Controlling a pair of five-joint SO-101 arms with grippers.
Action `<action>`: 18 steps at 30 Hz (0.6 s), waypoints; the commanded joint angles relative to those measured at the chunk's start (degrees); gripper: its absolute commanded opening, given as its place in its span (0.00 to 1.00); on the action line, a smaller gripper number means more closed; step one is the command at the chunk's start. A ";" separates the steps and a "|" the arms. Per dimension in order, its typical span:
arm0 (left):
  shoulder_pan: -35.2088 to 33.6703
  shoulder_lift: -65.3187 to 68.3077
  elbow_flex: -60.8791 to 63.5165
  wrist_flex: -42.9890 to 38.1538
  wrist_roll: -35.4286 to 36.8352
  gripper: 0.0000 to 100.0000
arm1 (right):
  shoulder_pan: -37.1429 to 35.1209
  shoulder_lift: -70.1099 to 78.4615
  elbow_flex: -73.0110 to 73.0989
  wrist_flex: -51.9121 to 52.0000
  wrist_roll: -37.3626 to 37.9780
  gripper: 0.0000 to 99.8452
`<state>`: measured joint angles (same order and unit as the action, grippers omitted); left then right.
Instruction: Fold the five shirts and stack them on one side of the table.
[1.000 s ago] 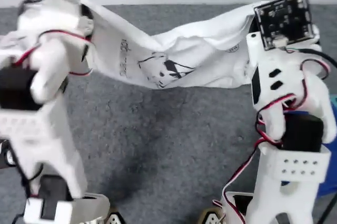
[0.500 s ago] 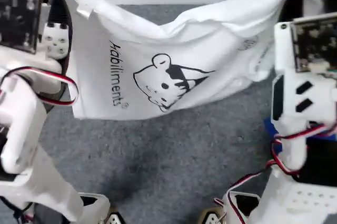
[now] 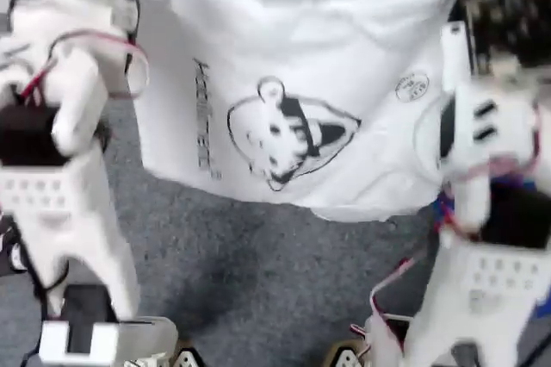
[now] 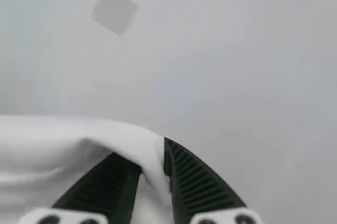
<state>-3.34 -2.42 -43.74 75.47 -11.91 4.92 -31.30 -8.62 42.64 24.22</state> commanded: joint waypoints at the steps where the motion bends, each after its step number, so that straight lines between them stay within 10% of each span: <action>1: -1.41 5.71 -3.21 -8.00 0.18 0.01 | 0.31 4.44 -1.23 -8.40 0.35 0.01; 10: -1.05 22.42 -27.03 -14.95 0.00 0.01 | 0.22 21.76 -21.89 -14.99 0.26 0.01; 18: -1.41 33.85 -40.66 -3.87 0.00 0.01 | -1.01 32.22 -31.91 -1.01 0.26 0.01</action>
<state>-4.13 30.46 -80.57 67.30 -11.91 4.22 0.79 -37.19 35.34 24.22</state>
